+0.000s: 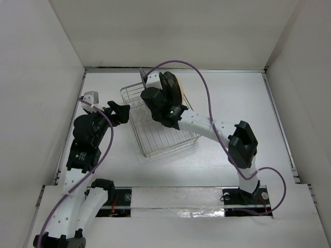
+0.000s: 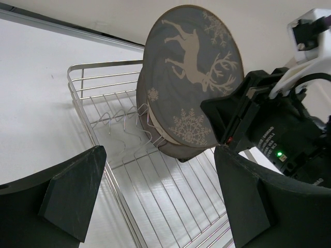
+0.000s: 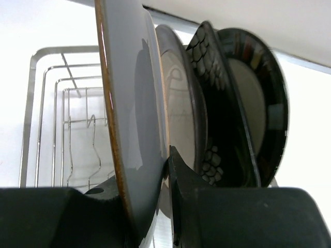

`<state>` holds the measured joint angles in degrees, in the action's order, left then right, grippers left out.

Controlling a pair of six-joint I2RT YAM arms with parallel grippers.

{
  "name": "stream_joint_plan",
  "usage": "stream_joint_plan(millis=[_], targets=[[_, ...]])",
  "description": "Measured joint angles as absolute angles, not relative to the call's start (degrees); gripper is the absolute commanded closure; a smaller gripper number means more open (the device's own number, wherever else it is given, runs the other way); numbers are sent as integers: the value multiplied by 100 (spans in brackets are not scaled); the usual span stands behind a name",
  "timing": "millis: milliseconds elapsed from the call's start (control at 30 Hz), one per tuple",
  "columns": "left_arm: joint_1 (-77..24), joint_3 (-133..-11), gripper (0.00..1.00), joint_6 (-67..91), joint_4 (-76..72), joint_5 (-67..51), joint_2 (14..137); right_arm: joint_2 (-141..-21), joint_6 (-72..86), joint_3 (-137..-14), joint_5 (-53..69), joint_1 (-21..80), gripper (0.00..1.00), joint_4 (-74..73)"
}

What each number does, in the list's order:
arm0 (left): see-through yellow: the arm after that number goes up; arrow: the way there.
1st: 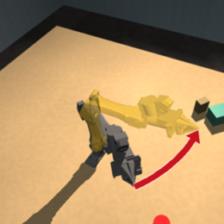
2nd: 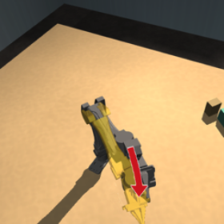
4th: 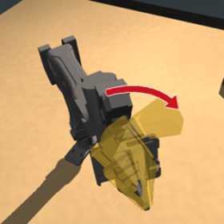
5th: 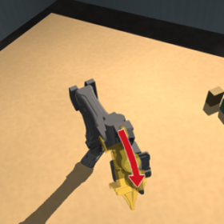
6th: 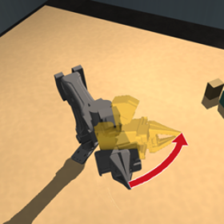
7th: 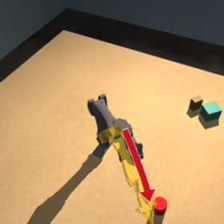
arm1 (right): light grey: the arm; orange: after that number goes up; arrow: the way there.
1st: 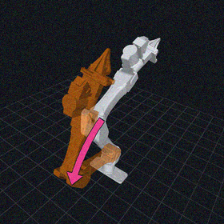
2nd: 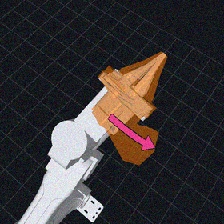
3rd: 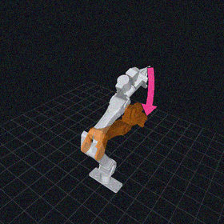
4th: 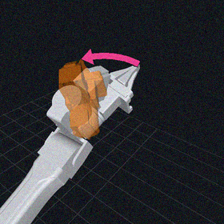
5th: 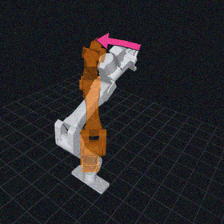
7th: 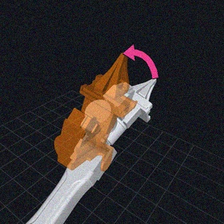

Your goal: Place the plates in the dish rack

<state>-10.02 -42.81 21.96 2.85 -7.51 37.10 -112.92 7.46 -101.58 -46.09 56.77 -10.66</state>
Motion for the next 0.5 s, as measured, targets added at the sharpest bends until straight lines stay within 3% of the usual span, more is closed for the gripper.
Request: stream_joint_plan(millis=[500], targets=[[-1002, -4281, 18, 2198, 287, -770, 3739, -11769, 1197, -10103, -4281, 5669, 100, -1232]])
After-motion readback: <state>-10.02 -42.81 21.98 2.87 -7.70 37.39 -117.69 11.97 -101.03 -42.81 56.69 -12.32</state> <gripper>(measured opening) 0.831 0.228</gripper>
